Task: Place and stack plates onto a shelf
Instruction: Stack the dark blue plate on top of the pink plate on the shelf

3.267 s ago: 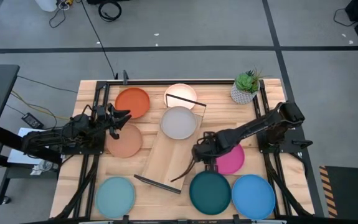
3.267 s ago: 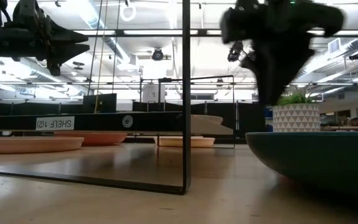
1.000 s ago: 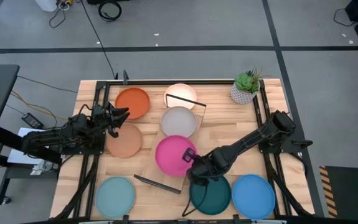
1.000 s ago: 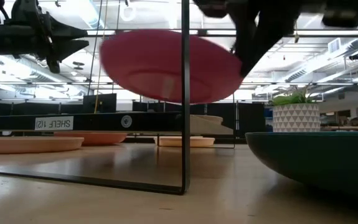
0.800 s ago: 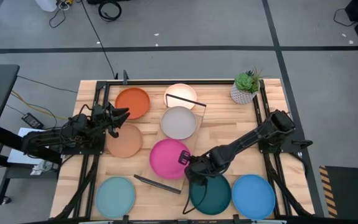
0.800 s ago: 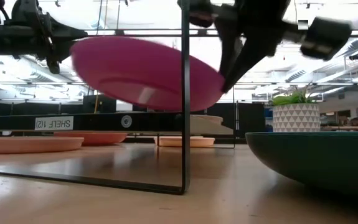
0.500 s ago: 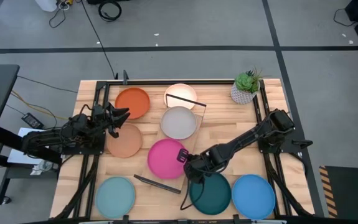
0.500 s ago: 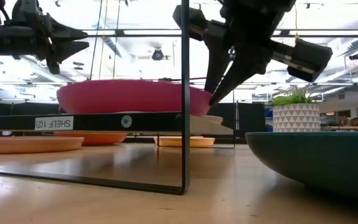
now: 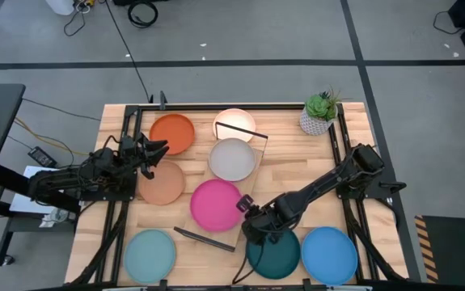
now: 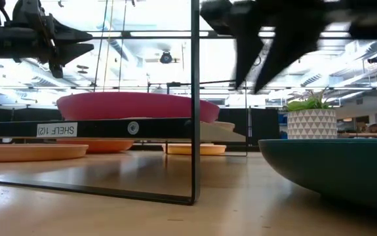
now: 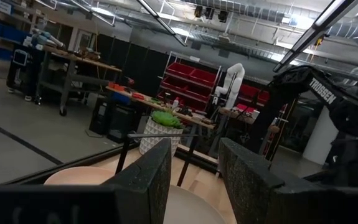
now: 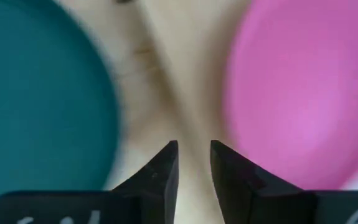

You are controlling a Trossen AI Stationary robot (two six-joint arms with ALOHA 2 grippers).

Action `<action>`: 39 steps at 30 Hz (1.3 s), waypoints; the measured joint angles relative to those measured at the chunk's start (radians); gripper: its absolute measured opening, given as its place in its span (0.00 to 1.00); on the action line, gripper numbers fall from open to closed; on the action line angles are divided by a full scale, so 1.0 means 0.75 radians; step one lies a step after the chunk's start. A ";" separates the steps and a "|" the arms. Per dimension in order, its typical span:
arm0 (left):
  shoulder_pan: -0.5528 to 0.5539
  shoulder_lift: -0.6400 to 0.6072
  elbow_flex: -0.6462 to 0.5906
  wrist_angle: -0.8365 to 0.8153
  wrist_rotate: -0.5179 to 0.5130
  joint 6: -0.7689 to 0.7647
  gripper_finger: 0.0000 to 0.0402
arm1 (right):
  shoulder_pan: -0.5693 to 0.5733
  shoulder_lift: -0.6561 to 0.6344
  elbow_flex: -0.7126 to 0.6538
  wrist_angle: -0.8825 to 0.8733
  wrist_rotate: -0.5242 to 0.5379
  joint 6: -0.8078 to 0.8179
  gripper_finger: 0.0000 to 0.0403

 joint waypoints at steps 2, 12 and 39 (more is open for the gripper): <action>0.000 0.000 0.000 0.006 0.000 0.004 0.35 | -0.004 0.000 0.015 -0.070 -0.102 0.181 0.26; 0.000 0.000 0.000 0.055 -0.001 0.071 0.35 | -0.086 -0.001 -0.041 -0.147 -0.273 0.776 0.31; 0.000 0.000 0.000 0.071 -0.001 0.090 0.35 | -0.097 -0.001 -0.293 -0.028 -0.537 0.754 0.11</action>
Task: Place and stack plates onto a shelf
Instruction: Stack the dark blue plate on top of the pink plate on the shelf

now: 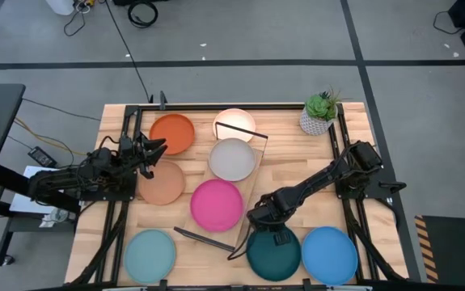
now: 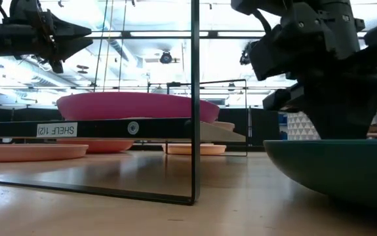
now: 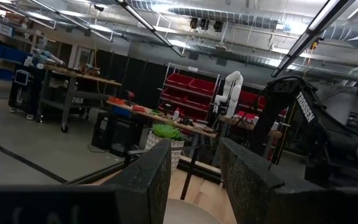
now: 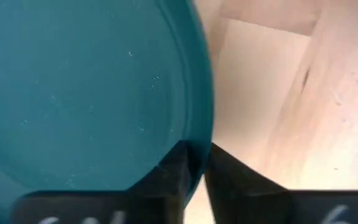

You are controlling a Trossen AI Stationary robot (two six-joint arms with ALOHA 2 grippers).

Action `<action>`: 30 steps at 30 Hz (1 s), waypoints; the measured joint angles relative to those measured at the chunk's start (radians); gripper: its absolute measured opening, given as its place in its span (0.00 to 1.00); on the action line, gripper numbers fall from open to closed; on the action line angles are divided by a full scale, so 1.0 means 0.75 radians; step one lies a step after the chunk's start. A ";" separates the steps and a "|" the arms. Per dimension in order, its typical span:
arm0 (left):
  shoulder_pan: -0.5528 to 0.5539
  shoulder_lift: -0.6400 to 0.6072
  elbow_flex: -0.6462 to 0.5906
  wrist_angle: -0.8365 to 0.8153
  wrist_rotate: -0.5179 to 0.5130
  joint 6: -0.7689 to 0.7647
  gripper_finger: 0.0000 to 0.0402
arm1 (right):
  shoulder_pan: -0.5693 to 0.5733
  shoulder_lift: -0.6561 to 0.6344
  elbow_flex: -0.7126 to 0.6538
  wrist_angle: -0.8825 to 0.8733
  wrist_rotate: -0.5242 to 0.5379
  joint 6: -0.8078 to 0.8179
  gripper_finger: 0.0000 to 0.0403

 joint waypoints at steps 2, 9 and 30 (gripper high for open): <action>0.000 0.000 0.000 0.000 0.000 -0.001 0.35 | -0.013 -0.001 0.004 0.012 -0.046 -0.023 0.04; 0.000 0.000 0.000 -0.001 0.000 -0.001 0.35 | -0.074 -0.019 0.055 -0.040 -0.075 -0.062 0.04; 0.000 0.000 0.000 -0.056 0.001 -0.086 0.35 | -0.418 -0.299 0.371 -0.312 0.308 0.104 0.04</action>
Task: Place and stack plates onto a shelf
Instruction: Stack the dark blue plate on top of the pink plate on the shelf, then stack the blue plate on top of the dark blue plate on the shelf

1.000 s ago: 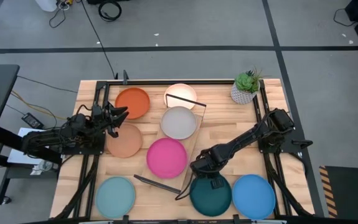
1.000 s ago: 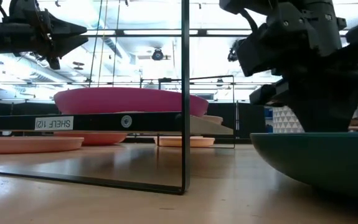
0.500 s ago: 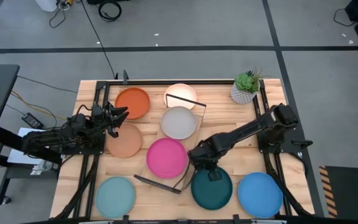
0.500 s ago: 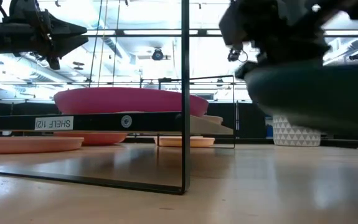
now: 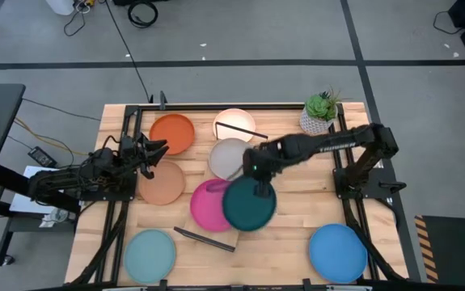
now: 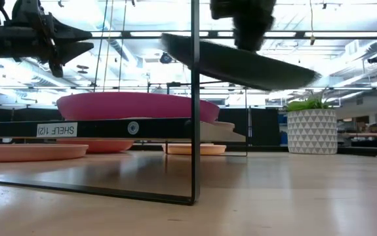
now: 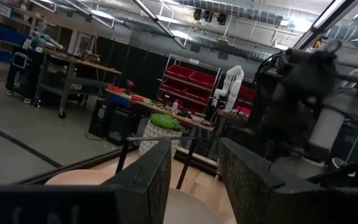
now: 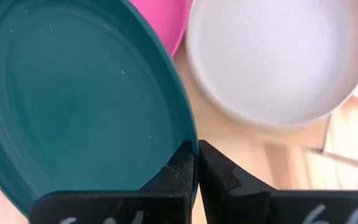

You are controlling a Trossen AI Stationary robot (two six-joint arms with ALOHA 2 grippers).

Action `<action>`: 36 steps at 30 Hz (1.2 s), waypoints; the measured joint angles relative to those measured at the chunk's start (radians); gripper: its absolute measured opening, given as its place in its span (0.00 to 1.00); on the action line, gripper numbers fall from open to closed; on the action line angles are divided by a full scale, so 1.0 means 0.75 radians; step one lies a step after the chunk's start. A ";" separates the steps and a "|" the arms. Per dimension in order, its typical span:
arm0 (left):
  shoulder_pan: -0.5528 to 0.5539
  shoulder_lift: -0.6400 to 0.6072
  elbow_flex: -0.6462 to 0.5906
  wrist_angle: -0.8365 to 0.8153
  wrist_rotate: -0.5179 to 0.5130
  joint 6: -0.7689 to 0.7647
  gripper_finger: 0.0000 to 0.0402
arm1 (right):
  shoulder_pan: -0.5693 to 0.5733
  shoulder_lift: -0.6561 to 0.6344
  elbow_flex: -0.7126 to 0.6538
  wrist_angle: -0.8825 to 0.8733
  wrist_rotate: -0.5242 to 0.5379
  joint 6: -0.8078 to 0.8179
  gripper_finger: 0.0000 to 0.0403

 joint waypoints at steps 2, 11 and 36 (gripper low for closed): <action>0.000 0.000 0.000 -0.004 0.000 -0.001 0.35 | -0.050 0.013 0.030 0.061 -0.007 -0.012 0.04; 0.000 0.006 0.000 -0.015 0.000 -0.010 0.35 | -0.190 0.126 0.034 0.418 -0.230 -0.154 0.04; 0.000 0.017 0.000 -0.006 0.001 -0.005 0.35 | -0.192 0.251 0.032 0.448 -0.351 -0.231 0.27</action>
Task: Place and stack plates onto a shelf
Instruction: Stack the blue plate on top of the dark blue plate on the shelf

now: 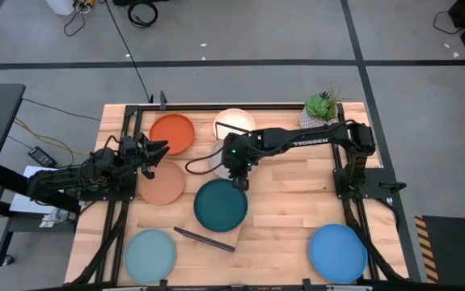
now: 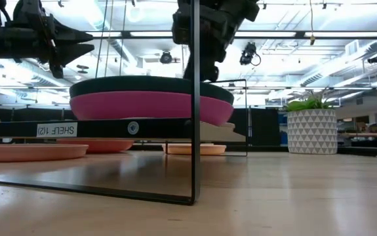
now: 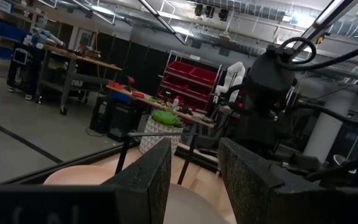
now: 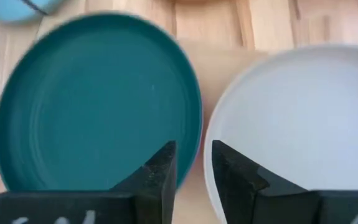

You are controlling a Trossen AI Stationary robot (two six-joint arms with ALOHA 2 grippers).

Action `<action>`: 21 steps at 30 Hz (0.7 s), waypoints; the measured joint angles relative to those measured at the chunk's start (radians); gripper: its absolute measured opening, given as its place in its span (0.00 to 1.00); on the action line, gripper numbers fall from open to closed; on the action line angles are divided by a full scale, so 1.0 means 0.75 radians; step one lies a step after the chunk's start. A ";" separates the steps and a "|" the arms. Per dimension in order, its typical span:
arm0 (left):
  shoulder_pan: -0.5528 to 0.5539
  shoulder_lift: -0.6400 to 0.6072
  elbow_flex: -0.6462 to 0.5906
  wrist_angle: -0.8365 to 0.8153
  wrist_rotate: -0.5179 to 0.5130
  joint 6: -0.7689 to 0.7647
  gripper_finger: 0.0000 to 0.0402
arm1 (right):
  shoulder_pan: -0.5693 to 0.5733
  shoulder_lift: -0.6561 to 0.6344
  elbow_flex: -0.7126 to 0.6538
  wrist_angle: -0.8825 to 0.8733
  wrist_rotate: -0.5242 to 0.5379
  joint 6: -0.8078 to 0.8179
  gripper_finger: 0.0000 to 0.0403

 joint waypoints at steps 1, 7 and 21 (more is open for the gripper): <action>0.000 0.000 0.000 0.000 0.000 0.001 0.35 | 0.001 0.000 0.000 -0.034 0.006 0.008 0.27; 0.000 0.000 0.000 -0.004 -0.001 0.003 0.35 | 0.059 -0.011 -0.001 -0.338 0.128 0.074 0.27; 0.000 0.000 0.000 0.020 -0.001 0.036 0.35 | 0.553 -0.026 -0.104 -0.772 0.122 0.181 0.27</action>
